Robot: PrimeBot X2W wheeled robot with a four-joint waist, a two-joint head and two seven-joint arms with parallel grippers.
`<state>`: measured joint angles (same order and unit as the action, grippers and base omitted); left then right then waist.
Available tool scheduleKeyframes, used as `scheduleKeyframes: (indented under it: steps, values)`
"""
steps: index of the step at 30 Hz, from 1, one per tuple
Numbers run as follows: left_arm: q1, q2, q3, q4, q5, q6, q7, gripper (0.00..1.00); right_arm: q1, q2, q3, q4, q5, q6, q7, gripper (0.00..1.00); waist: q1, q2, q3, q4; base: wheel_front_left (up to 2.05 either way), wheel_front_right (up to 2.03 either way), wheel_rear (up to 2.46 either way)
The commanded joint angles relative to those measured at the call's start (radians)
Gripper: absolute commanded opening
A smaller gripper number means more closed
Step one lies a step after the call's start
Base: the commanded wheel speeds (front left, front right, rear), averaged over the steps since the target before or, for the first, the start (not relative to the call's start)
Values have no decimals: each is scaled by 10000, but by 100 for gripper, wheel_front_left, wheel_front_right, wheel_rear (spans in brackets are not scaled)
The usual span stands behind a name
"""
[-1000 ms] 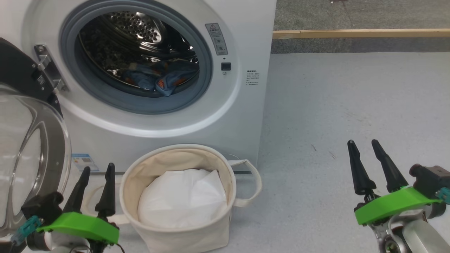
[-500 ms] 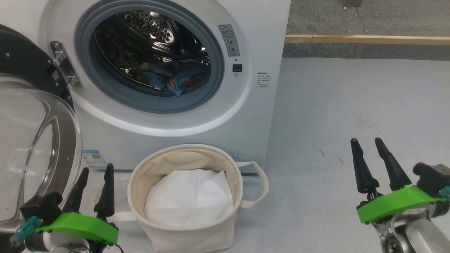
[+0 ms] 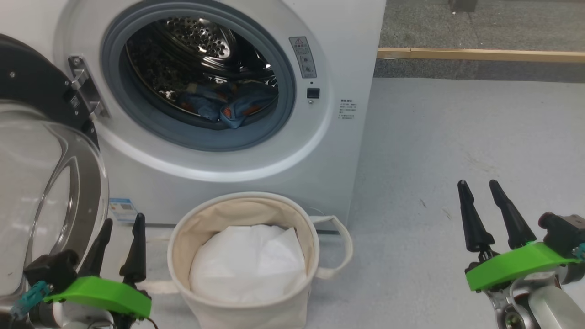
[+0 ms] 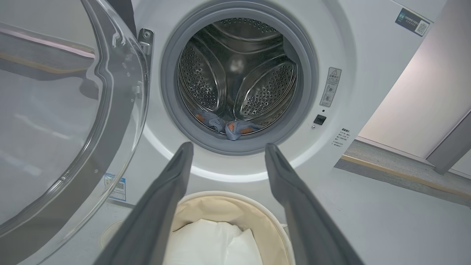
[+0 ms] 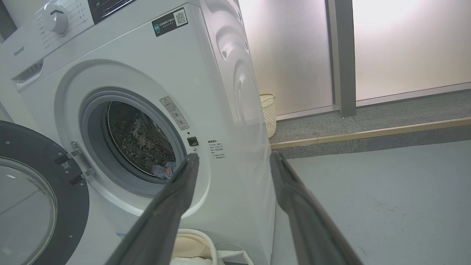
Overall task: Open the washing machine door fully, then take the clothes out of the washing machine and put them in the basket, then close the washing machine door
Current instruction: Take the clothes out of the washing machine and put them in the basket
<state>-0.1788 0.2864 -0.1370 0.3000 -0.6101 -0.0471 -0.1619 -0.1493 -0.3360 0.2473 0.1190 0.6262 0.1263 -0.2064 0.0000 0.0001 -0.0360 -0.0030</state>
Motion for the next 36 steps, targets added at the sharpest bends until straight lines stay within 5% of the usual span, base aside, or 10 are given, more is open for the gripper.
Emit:
scheduleKeyframes:
  steps: [1,19,36]
  values:
    - [-404,353,431,-334,-20,54,-88,100,-153,-153,79,-335,-65,44,29,100,0,-1,-1,12,178,-177,-1]
    - [-512,244,399,-217,-60,282,-303,100,-234,-133,280,-265,-8,44,-2,100,0,-1,12,71,184,-182,-2]
    - [-771,102,92,291,6,331,-365,100,-163,-118,593,-182,63,44,-73,100,0,-1,95,-9,14,-14,0]
